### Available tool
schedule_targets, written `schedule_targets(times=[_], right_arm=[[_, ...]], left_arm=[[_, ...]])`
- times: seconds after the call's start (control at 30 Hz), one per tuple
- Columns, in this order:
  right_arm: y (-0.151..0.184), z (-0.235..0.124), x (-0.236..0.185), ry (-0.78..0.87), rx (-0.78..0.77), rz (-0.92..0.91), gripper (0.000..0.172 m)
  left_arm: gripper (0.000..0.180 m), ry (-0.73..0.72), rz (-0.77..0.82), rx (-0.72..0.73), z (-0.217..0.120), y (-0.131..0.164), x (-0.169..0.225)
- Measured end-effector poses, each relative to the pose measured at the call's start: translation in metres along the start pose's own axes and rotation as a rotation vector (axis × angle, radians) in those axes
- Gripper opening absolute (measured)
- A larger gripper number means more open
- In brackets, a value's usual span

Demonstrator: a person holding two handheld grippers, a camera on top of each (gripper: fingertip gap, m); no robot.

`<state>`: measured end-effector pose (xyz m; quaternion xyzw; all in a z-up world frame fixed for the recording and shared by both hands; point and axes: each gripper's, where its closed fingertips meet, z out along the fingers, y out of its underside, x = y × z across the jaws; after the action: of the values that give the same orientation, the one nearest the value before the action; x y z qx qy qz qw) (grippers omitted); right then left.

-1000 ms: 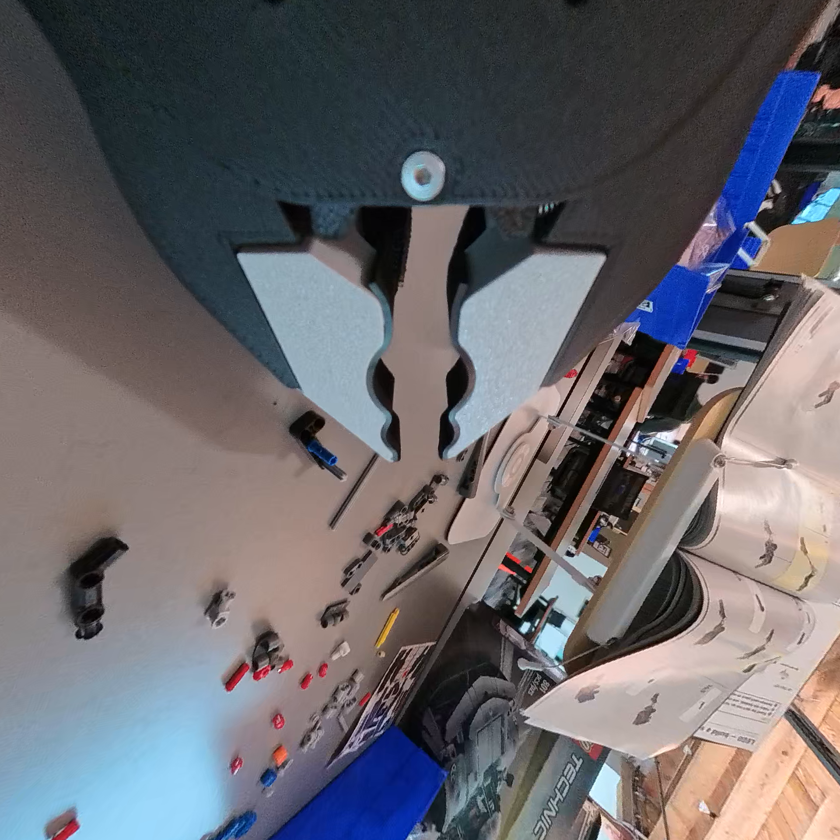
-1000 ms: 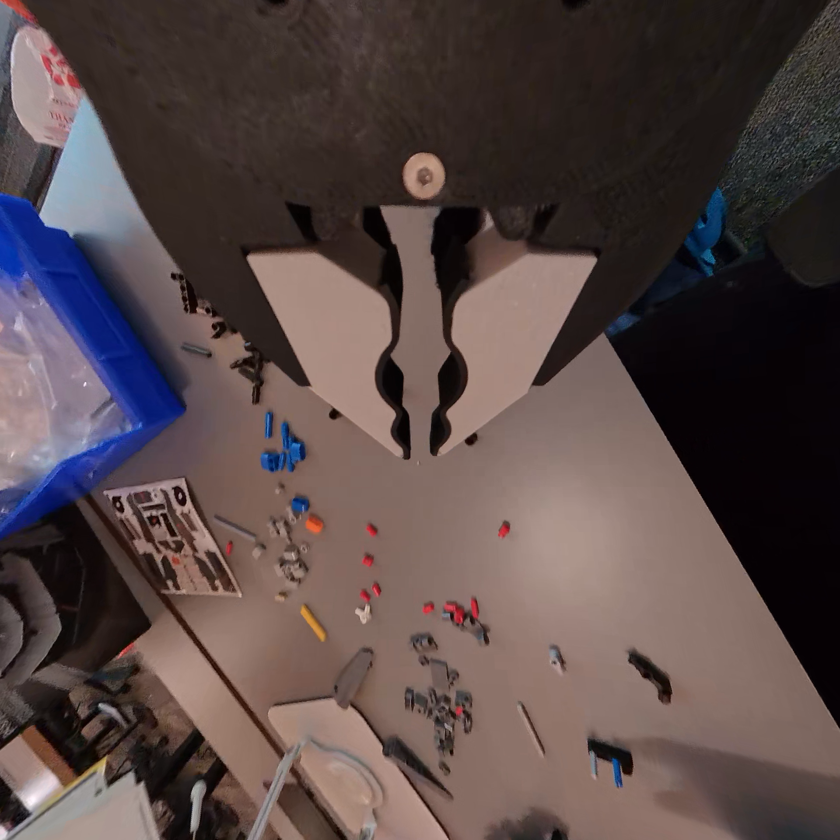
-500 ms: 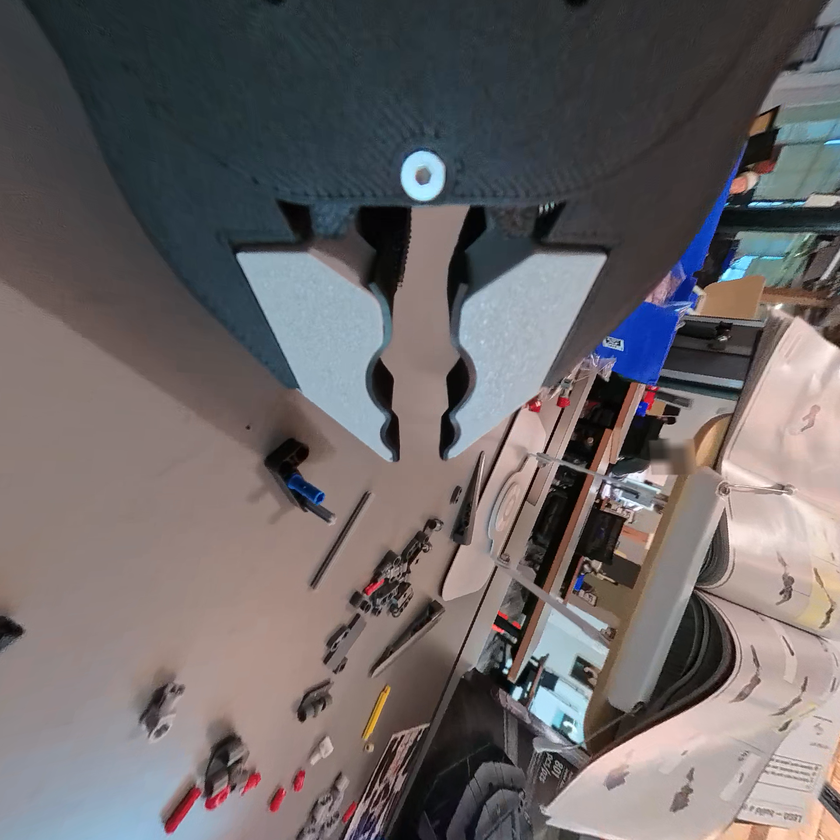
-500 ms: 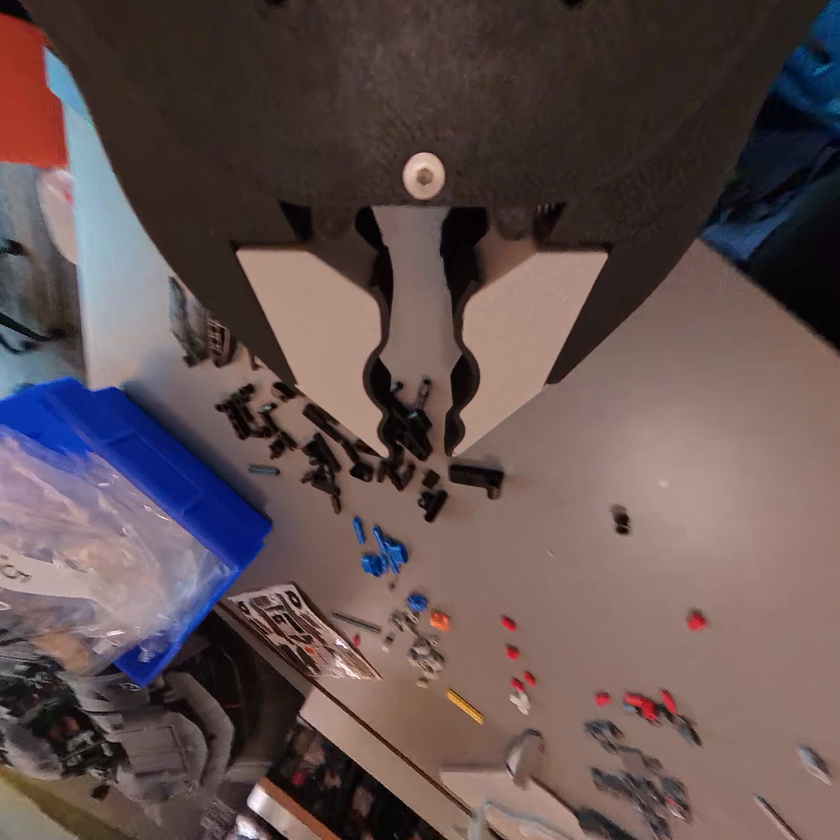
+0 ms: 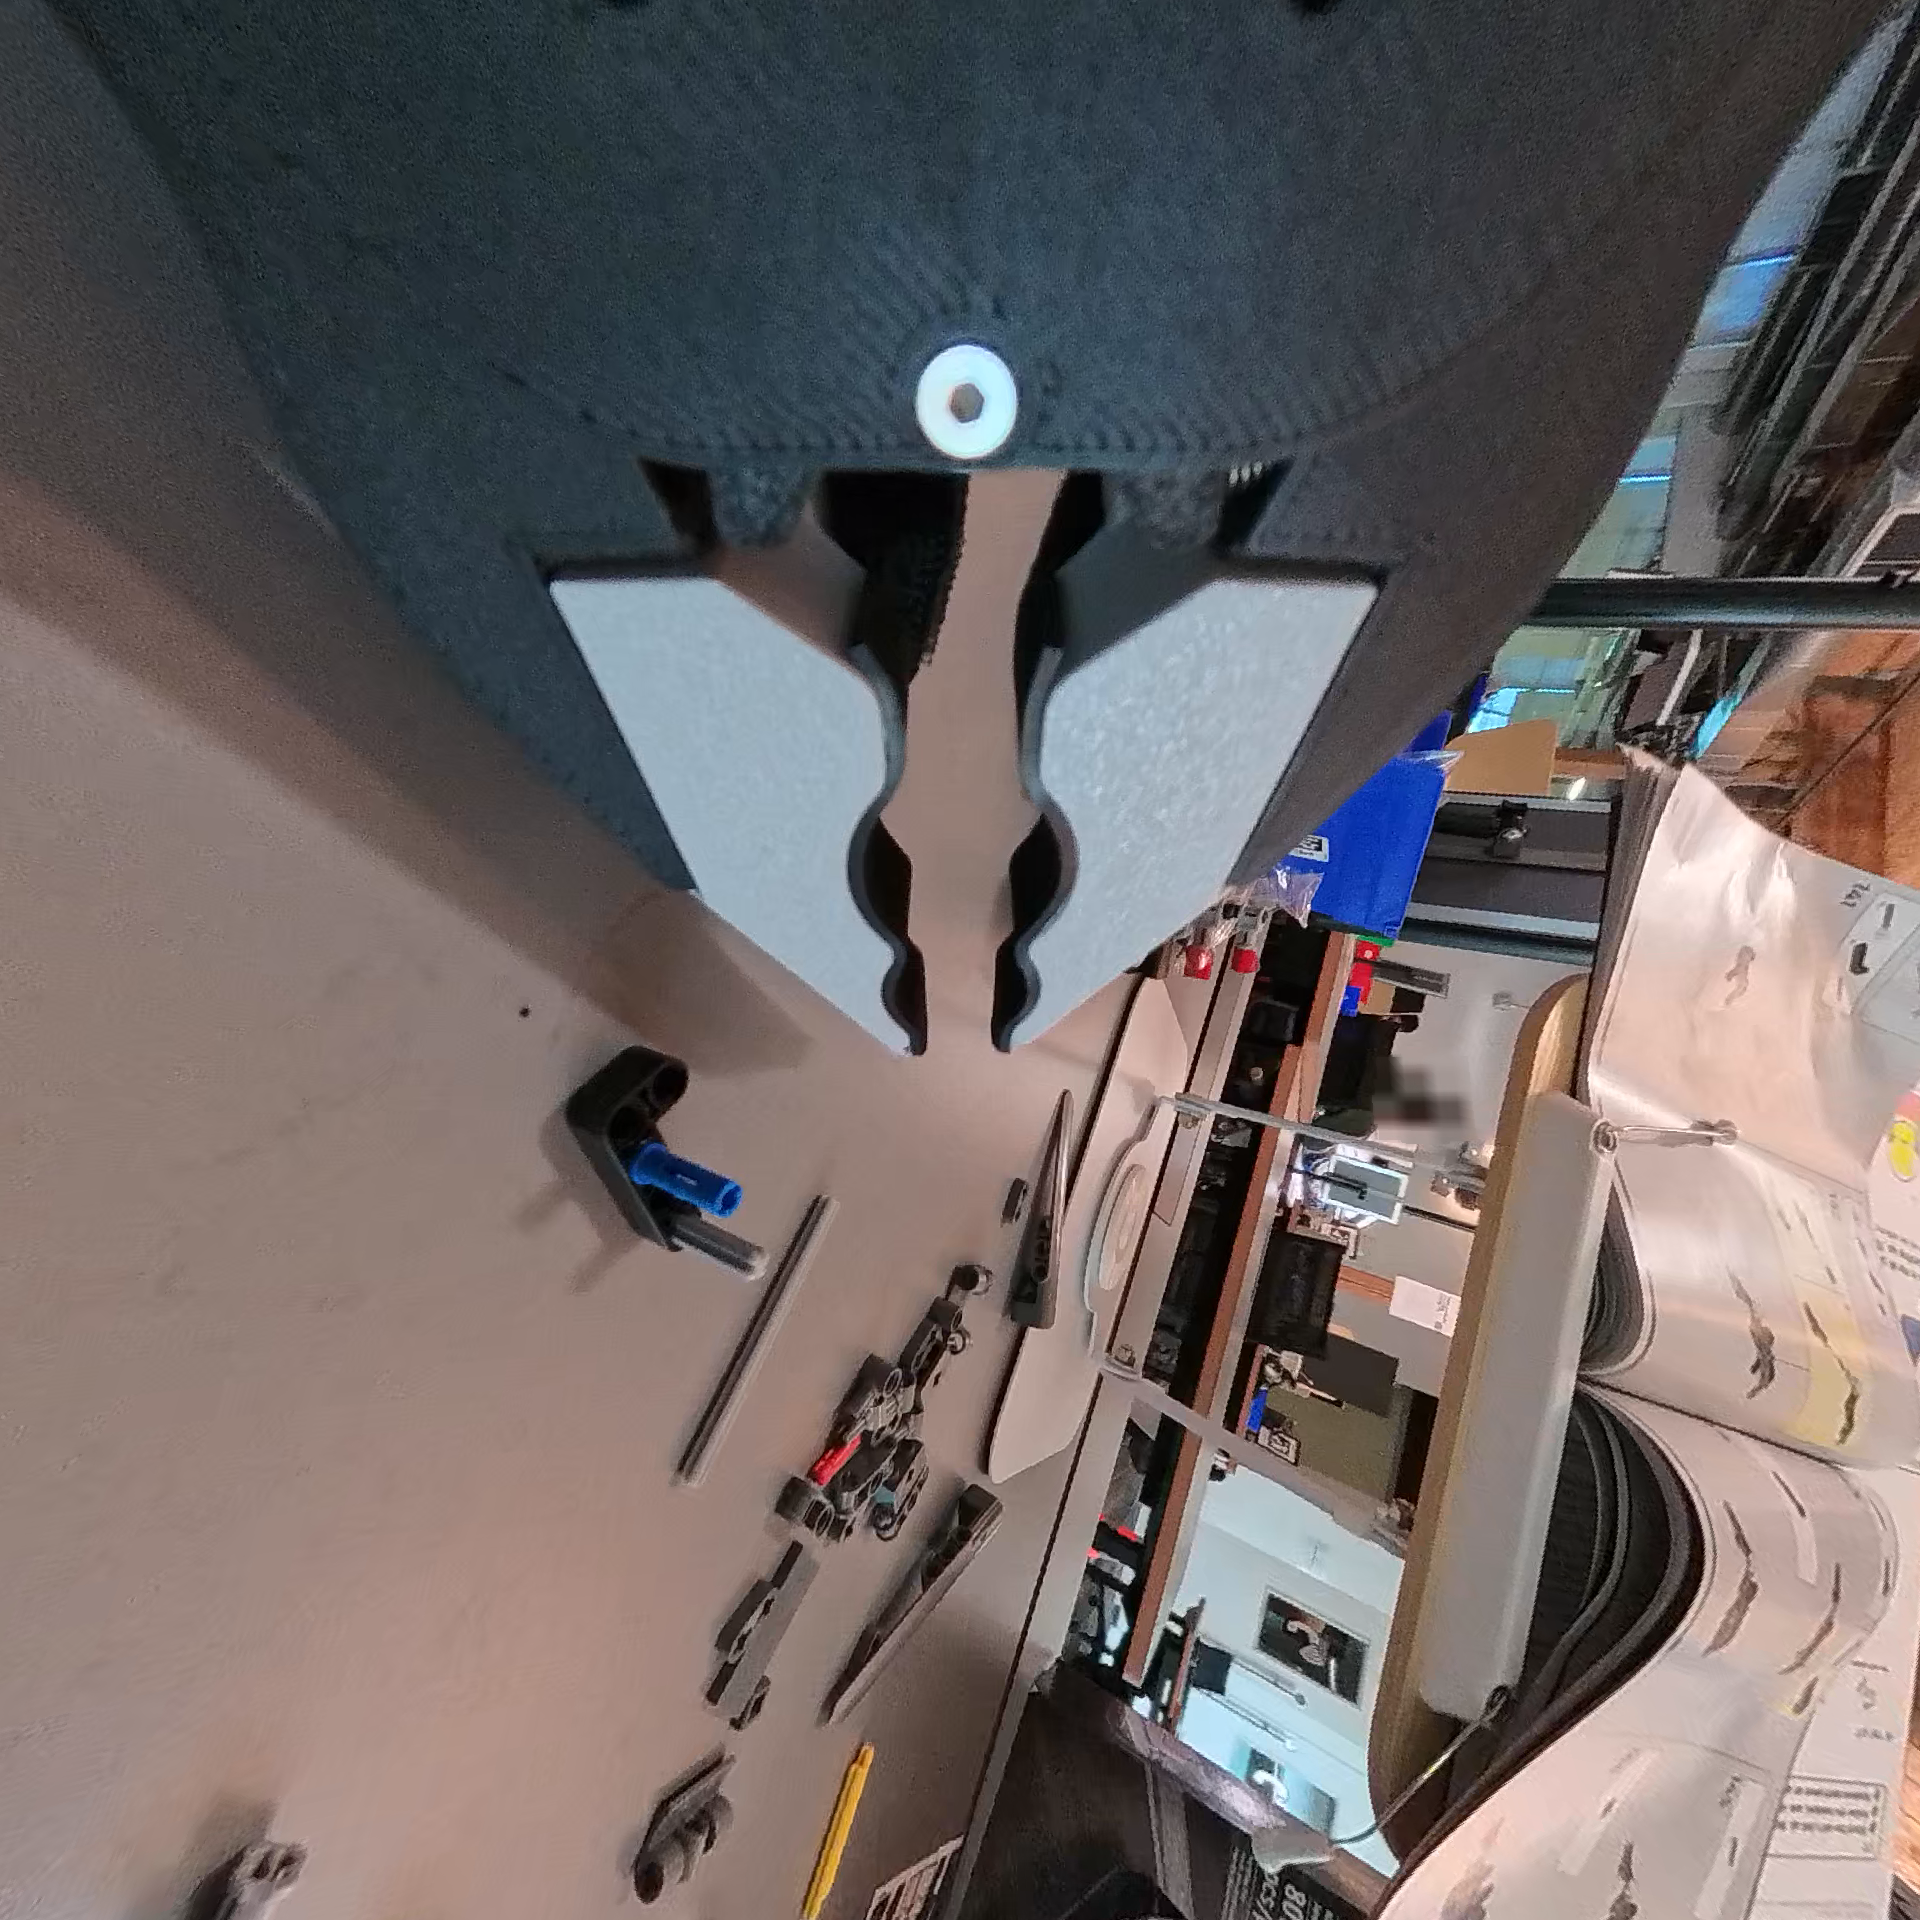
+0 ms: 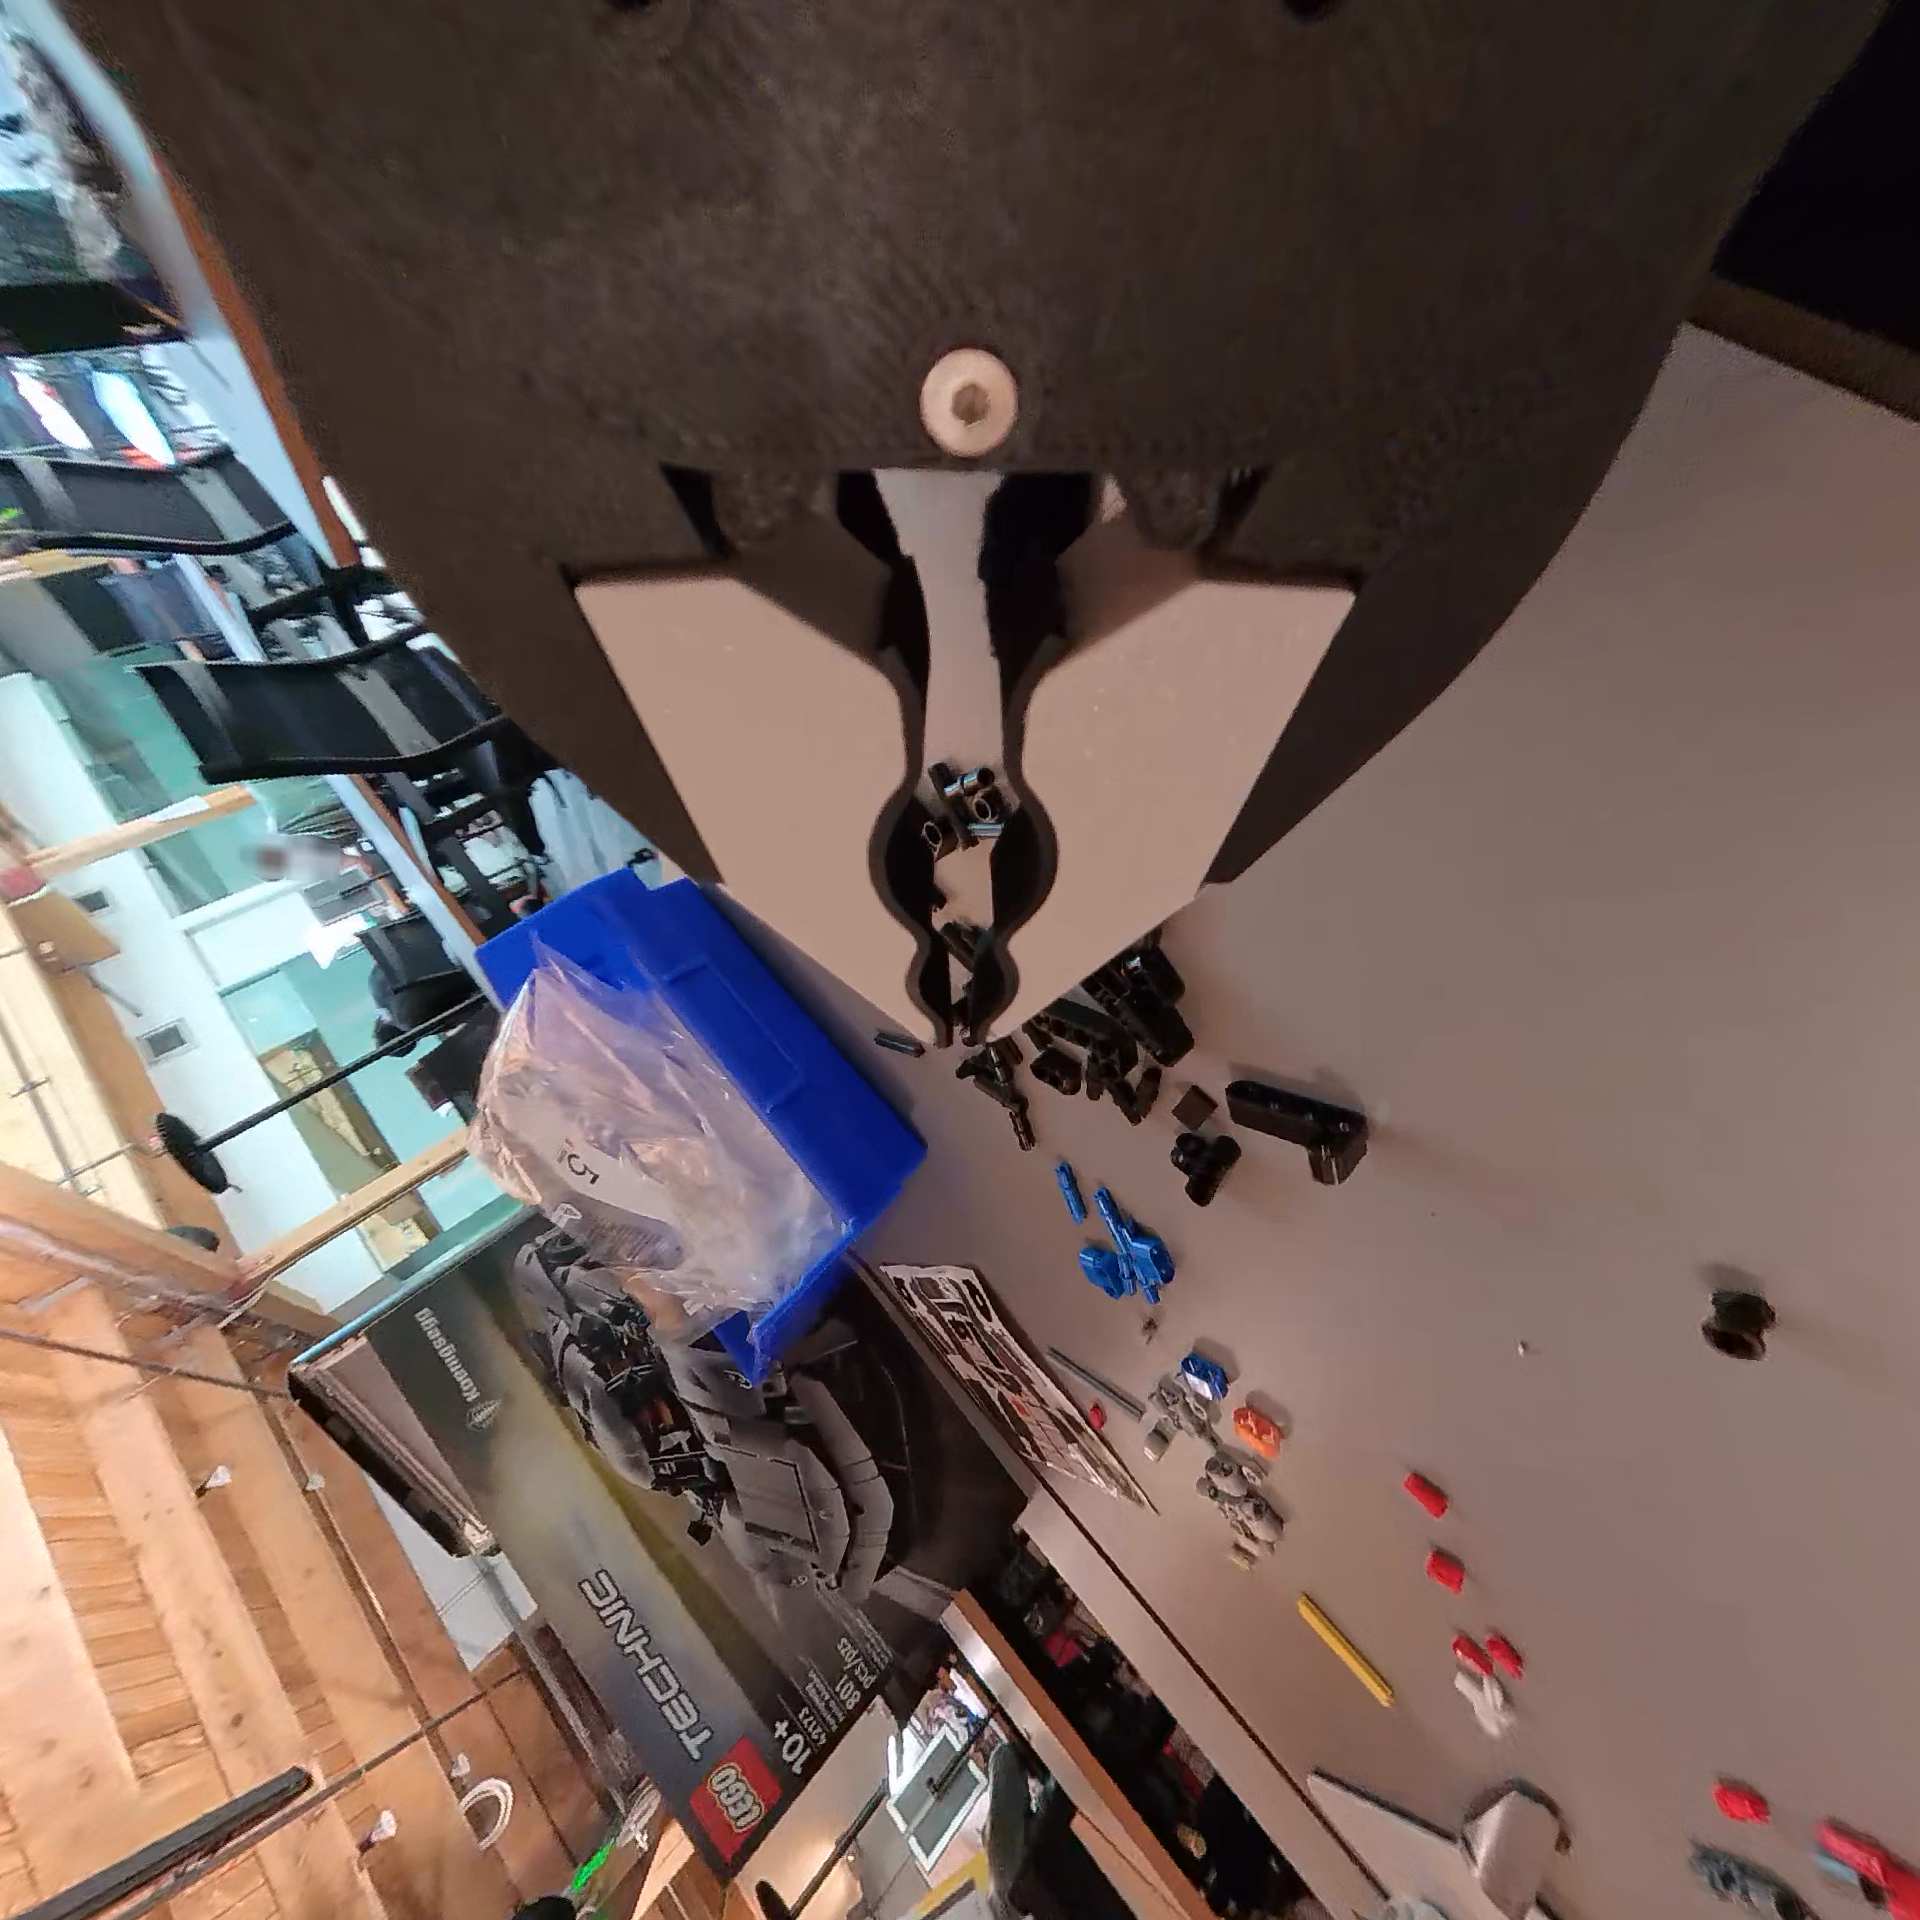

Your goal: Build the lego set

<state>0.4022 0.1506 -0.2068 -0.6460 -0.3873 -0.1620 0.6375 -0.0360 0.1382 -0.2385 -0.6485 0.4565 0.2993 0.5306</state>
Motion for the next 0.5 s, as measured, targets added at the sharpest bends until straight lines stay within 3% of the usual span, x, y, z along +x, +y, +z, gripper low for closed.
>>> schedule_targets(times=[0.2, 0.5], right_arm=[[0.005, 0.004, -0.003, 0.015, -0.036, -0.06, 0.0], [0.027, 0.019, -0.02, -0.14, -0.206, -0.028, 0.01]], left_arm=[[0.009, -0.018, 0.001, -0.02, 0.001, 0.002, -0.002], [0.008, -0.041, -0.019, -0.03, 0.001, 0.005, -0.007]])
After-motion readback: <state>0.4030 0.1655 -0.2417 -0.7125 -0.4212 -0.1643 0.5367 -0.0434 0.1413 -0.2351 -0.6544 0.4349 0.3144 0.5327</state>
